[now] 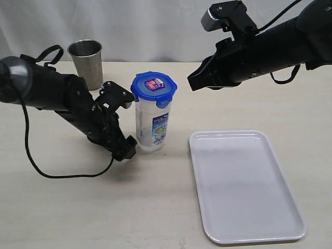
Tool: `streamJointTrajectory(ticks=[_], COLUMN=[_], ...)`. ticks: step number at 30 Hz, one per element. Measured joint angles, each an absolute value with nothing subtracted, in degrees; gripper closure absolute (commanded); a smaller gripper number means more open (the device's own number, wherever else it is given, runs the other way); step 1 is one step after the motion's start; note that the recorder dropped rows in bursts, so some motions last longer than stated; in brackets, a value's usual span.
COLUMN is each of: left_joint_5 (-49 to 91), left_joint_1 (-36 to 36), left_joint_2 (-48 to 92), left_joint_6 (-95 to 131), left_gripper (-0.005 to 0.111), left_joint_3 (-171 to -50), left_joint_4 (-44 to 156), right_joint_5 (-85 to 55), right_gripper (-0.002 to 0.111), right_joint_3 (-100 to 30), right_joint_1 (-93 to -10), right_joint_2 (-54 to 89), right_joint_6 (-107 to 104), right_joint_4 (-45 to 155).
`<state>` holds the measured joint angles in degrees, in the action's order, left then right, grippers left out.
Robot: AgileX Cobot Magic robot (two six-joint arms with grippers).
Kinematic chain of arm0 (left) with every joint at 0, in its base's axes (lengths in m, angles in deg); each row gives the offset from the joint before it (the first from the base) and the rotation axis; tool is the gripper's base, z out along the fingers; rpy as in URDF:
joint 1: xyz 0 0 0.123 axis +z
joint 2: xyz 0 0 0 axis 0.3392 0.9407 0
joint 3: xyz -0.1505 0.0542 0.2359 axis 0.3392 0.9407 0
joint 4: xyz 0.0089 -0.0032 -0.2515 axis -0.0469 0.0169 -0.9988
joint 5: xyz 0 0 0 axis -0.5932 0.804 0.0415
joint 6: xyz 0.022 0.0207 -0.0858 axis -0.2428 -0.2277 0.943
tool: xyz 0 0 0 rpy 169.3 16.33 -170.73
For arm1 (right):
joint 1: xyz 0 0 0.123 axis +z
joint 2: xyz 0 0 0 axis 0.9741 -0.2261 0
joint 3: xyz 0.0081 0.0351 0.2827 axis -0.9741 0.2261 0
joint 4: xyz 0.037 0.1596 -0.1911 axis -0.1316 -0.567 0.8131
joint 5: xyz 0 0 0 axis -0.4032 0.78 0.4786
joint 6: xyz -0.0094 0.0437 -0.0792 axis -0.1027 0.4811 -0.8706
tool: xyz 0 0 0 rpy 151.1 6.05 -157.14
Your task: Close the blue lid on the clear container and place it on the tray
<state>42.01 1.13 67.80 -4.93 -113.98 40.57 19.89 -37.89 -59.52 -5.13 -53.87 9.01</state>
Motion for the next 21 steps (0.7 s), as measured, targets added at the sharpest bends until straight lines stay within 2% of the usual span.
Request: streamJointTrajectory(ticks=[12,21], left_joint_5=[36.4,35.4], left_joint_1=[1.1,1.1], left_joint_2=[68.1,68.3], left_joint_6=[8.6,10.2], left_gripper=[0.017,0.017], left_joint_3=[-112.0,-111.9], left_joint_4=[49.0,50.2], right_joint_5=[19.9,19.9], right_gripper=[0.104,0.104], right_joint_3=[-37.9,-37.9], right_joint_1=[-59.5,-59.5], right_joint_2=[-5.1,-5.1], right_joint_6=[-53.9,-53.9], right_joint_4=[9.0,9.0])
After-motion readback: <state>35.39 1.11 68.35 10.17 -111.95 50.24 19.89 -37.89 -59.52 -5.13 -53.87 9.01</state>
